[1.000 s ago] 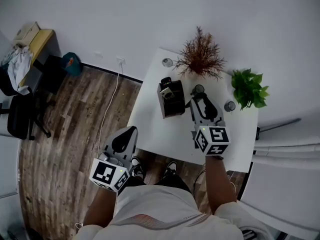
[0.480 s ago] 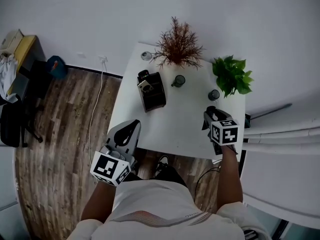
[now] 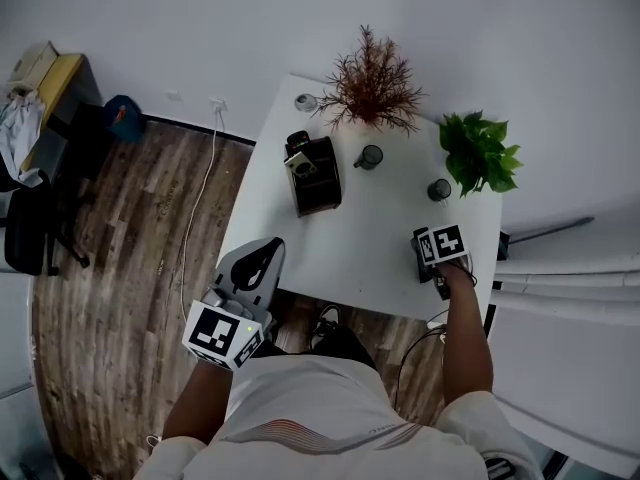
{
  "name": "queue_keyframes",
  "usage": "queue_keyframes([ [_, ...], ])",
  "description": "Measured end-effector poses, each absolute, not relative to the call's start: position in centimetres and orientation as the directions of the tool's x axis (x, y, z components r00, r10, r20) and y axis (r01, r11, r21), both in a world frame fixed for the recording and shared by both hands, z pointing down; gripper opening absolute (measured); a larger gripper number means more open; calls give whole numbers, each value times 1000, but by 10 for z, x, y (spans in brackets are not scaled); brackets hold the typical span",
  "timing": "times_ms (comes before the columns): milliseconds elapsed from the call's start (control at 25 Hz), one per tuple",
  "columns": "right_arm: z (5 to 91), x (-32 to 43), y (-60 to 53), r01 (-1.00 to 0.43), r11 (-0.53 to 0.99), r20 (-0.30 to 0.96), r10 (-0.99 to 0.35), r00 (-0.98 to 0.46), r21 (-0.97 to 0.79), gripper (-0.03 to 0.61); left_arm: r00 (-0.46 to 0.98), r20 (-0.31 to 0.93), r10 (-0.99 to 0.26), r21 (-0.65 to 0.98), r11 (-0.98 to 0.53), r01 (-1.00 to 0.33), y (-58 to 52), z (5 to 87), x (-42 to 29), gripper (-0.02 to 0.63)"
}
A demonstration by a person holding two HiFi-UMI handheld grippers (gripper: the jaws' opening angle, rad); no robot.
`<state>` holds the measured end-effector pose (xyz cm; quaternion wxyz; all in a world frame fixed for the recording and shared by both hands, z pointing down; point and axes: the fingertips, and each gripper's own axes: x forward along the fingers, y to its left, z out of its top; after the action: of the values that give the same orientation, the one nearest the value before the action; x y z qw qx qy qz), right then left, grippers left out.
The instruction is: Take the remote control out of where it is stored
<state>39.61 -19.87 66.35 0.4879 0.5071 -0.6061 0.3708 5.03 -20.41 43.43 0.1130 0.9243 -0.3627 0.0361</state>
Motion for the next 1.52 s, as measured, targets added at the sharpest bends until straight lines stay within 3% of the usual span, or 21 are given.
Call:
queue_keyframes([
  [360,696,395,-196,-957,291,1000,-18,-11,-5,186,705,163,-691,188,-679,-709,-207,439,39,9],
  [800,703,384,-192,-946,320,999,20,-36,-40,199,686,155,-710,206,-656,-726,-213,437,31,9],
  [920,678,382,-202,-949,312,997,-61,-54,-33,215,692,144,-707,206,-663,-720,-212,433,30,9],
  [1040,632,373,-223,-958,288,966,-244,-87,-14,213,693,131,-709,201,-665,-719,-214,428,29,9],
  [1280,533,313,-239,-940,322,749,-594,-294,-114,208,689,108,-717,159,-671,-724,-222,410,19,9],
  [1520,445,261,-234,-922,376,438,-817,-376,-90,49,670,77,-739,121,-660,-742,-227,385,4,9],
])
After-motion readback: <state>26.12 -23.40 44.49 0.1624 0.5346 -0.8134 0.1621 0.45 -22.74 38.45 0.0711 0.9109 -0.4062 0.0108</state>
